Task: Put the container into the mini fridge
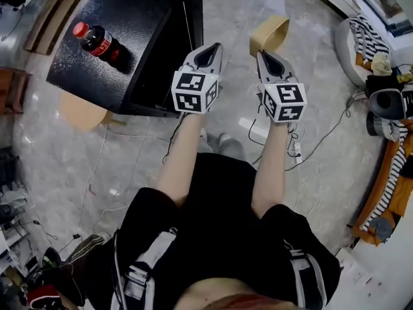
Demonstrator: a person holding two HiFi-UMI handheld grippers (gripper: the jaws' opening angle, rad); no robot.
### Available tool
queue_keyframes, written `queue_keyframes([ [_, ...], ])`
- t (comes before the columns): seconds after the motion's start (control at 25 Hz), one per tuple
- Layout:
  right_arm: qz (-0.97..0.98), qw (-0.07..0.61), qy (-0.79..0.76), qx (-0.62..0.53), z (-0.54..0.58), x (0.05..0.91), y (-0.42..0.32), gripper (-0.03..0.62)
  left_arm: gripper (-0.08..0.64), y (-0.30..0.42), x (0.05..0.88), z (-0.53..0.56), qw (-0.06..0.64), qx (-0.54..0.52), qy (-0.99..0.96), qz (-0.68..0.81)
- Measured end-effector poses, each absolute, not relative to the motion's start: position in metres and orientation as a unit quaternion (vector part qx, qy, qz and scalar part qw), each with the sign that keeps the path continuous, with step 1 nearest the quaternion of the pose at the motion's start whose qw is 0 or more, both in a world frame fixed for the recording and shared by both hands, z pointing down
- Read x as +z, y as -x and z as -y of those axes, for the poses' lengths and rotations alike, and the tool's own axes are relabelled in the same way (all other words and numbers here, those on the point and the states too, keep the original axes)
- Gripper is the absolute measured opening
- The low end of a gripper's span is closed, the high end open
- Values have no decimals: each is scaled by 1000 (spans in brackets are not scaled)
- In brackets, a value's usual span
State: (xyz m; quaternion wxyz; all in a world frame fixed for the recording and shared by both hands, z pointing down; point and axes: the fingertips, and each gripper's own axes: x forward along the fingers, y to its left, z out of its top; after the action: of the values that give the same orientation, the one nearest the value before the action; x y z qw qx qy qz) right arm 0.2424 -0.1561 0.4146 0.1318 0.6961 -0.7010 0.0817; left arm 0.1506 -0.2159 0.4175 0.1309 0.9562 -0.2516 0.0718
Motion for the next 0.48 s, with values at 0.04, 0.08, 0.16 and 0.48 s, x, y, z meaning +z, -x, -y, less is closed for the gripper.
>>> queue_keyframes([
  [0.04,714,151,-679,80,161,417,-236,14,11,-147,418,218,131,73,-954,261],
  [0.08,727,174,-660,76,165,420,-228,14,11,-143,418,220,133,72,-951,271],
  [0.16,755,222,-614,68,174,429,-207,14,11,-132,421,225,140,65,-943,294],
  [0.48,830,331,-449,21,181,449,-127,14,11,-61,432,226,161,54,-898,405],
])
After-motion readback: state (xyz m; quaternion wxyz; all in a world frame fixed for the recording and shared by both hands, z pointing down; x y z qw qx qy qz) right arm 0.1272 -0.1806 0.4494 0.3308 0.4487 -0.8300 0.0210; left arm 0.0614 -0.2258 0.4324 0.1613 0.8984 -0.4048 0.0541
